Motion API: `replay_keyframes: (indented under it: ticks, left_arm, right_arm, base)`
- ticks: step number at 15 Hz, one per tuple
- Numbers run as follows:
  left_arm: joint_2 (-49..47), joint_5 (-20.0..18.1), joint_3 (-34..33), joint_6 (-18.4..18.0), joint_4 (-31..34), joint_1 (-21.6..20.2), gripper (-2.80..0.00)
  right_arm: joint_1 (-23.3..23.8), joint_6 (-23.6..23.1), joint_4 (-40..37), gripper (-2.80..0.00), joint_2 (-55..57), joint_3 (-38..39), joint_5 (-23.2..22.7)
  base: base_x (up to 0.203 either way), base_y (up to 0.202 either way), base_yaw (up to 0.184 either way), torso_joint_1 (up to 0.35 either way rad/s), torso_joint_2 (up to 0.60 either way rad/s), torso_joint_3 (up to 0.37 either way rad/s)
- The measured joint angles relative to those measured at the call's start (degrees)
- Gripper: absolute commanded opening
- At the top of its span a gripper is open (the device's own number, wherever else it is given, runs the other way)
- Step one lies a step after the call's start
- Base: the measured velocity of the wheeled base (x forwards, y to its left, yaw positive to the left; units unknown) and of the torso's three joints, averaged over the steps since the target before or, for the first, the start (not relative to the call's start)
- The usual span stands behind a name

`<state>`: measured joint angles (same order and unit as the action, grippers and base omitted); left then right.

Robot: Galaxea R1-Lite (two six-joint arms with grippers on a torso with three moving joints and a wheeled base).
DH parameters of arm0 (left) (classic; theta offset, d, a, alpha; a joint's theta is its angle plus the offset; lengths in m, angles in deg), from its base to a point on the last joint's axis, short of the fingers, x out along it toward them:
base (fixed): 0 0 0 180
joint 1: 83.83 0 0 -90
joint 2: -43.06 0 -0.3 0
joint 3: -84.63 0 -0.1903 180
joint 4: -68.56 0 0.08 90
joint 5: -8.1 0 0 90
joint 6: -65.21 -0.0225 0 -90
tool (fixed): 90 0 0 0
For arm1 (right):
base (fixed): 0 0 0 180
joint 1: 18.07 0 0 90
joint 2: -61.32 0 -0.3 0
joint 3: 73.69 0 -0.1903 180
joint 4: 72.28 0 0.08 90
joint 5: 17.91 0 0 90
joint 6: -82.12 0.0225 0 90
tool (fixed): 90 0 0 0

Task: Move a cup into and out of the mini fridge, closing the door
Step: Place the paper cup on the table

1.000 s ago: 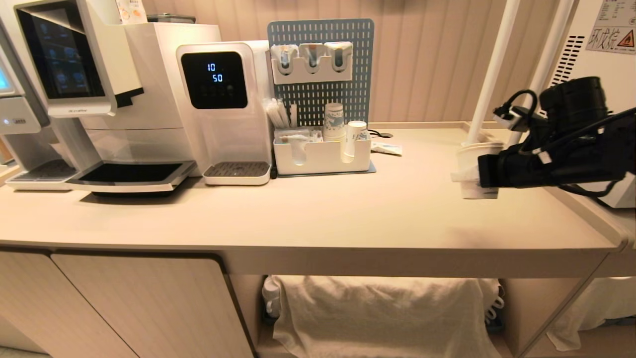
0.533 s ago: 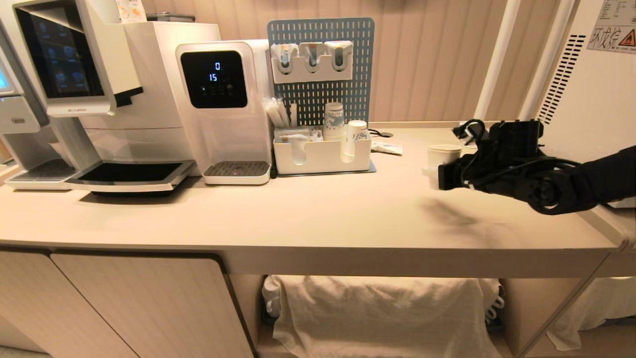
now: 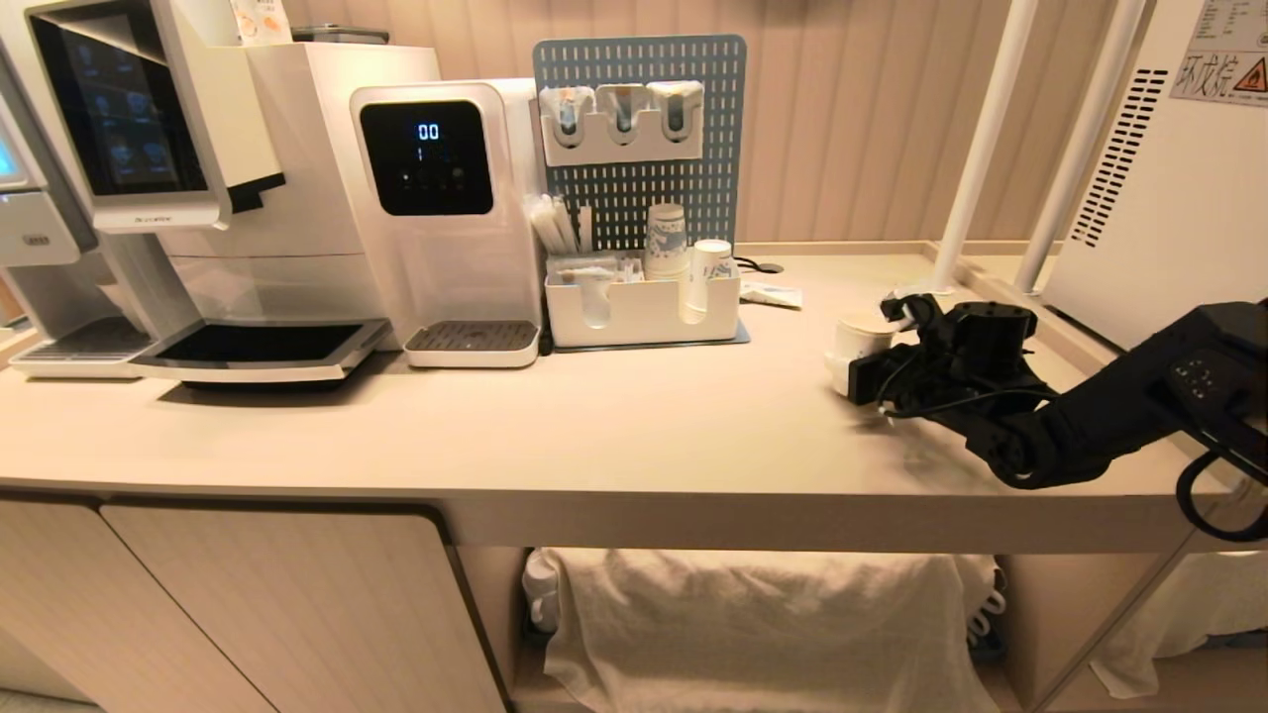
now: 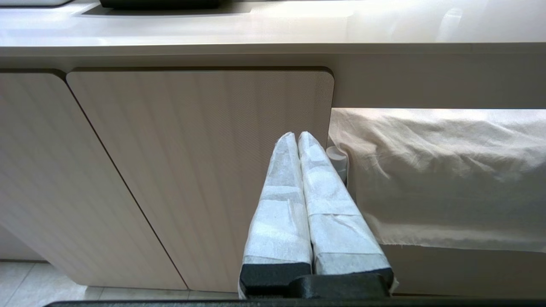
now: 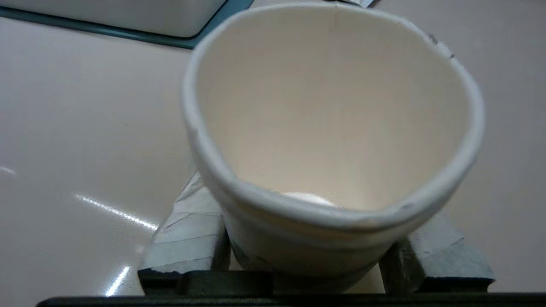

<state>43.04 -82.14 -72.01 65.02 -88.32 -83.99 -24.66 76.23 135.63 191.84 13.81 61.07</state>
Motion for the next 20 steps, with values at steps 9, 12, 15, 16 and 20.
replay_keyframes:
  ticks: [9, 12, 15, 16, 20]
  left_arm:
    - [0.0, 0.0, 0.0, 0.0, 0.0, 0.0, -2.8]
    - [0.0, 0.0, 0.0, 0.0, 0.0, 0.0, -2.8]
    - [0.0, 0.0, 0.0, 0.0, 0.0, 0.0, -2.8]
    - [0.0, 0.0, 0.0, 0.0, 0.0, 0.0, -2.8]
    - [0.0, 0.0, 0.0, 0.0, 0.0, 0.0, -2.8]
  right_arm:
    - [0.5, 0.1, 1.2, 0.0, -1.3, 3.3, -0.5]
    - [1.4, -0.2, -3.0, 0.0, -7.5, 6.4, -1.4]
    - [1.8, -0.5, -7.7, -2.8, -16.5, 13.8, -2.5]
    - [1.8, -0.6, -9.0, -2.8, -19.5, 16.2, -2.6]
    - [1.9, -0.8, -22.6, -2.8, -36.0, 23.7, -4.0]
  base:
    - [0.0, 0.0, 0.0, 0.0, 0.0, 0.0]
    - [0.0, 0.0, 0.0, 0.0, 0.0, 0.0]
    - [0.0, 0.0, 0.0, 0.0, 0.0, 0.0]
    - [0.0, 0.0, 0.0, 0.0, 0.0, 0.0]
    - [0.0, 0.0, 0.0, 0.0, 0.0, 0.0]
